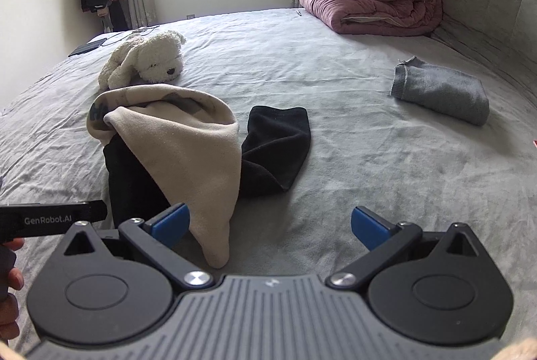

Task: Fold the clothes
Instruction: 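Move both grippers toward the beige fleece and black garment pile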

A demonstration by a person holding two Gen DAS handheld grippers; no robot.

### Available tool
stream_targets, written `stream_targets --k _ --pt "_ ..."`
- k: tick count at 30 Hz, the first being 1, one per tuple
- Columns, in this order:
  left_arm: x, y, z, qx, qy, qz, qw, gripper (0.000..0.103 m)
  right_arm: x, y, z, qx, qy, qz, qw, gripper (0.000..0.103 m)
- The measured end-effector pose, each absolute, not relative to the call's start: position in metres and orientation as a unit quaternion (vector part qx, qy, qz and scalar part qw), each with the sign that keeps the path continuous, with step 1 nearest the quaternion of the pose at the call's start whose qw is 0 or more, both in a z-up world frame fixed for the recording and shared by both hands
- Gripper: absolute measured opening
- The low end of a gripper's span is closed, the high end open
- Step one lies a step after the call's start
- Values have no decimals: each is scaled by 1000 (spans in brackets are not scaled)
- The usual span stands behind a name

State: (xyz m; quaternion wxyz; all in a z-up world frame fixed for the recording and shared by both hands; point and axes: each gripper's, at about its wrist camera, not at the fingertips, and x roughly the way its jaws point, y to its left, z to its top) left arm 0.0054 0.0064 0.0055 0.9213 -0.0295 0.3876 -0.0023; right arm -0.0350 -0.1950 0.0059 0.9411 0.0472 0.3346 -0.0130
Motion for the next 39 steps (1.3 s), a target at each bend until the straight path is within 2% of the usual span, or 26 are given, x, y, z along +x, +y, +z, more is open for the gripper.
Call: stream_targets --k 6,11,19,31,39 --pt "10 18 14 -73 400 -5 914 103 -34 -192 12 90 360 -27 928 103" --pt "5 24 24 -85 380 -11 921 103 -36 -184 27 104 357 -26 928 103" --pt "9 28 44 -76 344 16 936 103 -20 -182 41 100 312 -44 944 103" --pt "39 16 12 -26 340 2 940 103 29 -183 11 75 354 -8 932 103" --pt "51 13 -10 -15 377 -23 926 103 47 -182 1 51 368 7 928 103"
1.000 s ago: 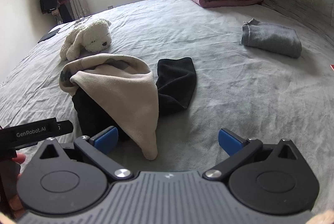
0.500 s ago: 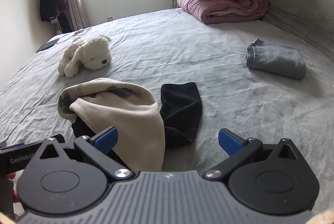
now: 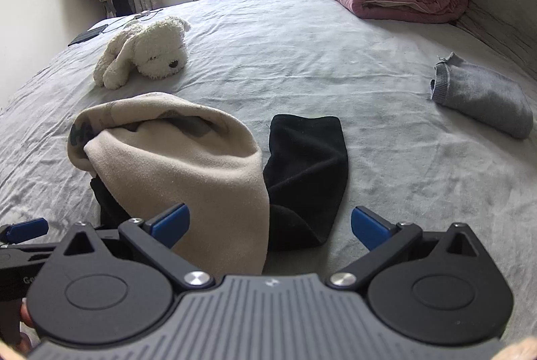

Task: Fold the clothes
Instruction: 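Move both grippers toward the beige fleece and black garment pile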

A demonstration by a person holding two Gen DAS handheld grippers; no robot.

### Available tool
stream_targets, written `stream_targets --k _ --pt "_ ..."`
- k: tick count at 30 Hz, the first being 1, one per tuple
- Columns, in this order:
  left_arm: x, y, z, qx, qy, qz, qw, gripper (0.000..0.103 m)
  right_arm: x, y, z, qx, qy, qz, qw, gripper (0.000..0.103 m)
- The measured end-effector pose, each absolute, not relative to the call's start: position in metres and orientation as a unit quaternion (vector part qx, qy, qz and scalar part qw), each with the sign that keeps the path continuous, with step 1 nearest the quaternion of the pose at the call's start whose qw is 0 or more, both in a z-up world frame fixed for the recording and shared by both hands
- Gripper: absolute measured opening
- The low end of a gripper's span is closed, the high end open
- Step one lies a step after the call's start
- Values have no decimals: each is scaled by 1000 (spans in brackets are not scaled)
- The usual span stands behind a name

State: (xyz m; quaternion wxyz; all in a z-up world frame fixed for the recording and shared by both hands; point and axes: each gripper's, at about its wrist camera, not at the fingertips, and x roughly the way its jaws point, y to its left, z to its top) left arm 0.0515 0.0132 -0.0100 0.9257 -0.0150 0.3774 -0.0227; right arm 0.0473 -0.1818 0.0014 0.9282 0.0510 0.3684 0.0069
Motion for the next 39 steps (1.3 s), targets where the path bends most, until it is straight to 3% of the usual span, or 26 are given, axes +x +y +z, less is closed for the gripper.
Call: stream_targets --k 19,39 --pt "55 8 -18 6 400 -9 917 103 45 -196 -2 86 378 21 922 103" --pt "66 16 -38 -2 441 -13 897 103 61 -191 -48 103 453 33 885 103"
